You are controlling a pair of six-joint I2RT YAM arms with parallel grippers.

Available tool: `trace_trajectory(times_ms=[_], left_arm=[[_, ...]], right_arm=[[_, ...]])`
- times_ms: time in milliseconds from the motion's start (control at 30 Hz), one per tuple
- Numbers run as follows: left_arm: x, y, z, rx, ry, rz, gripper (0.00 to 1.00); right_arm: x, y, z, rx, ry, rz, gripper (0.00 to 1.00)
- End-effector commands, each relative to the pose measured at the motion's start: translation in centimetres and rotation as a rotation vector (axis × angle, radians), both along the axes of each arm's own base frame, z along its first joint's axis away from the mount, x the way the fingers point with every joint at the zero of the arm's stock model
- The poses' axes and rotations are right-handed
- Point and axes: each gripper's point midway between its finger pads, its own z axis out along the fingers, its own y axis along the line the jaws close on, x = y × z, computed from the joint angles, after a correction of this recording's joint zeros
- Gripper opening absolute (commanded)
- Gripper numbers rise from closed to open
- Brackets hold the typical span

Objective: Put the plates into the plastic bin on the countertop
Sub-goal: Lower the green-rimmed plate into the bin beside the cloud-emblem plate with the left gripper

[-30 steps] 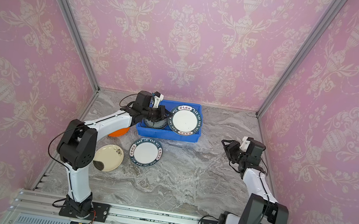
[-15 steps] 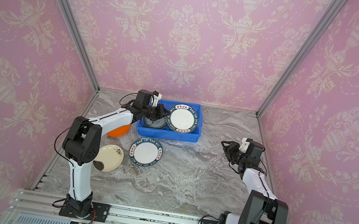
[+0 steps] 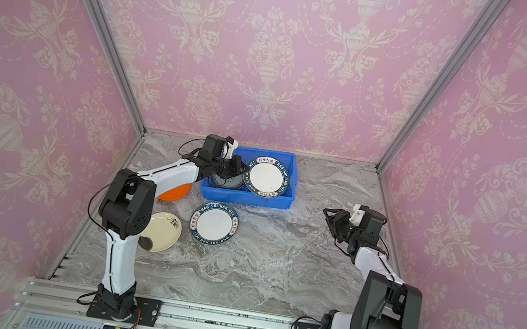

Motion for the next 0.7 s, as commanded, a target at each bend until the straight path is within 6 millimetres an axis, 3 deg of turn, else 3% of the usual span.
trace_trajectory(times_ms=[0, 233, 667], left_arm=[[1.6, 0.4, -1.6, -0.004, 0.008, 0.03, 0.0], [3.6, -0.2, -2.5, -0.04, 0.017, 0.046, 0.0], [5.0, -0.6, -3.8, -0.014, 0.038, 0.04, 0.0]], right_arm=[[0.1, 0.0, 0.4, 0.022, -0.023, -0.001, 0.45], [0.2, -0.1, 0.1, 0.023, -0.016, -0.003, 0.45], [0.6, 0.0, -0.4, 0.047, -0.01, -0.005, 0.45]])
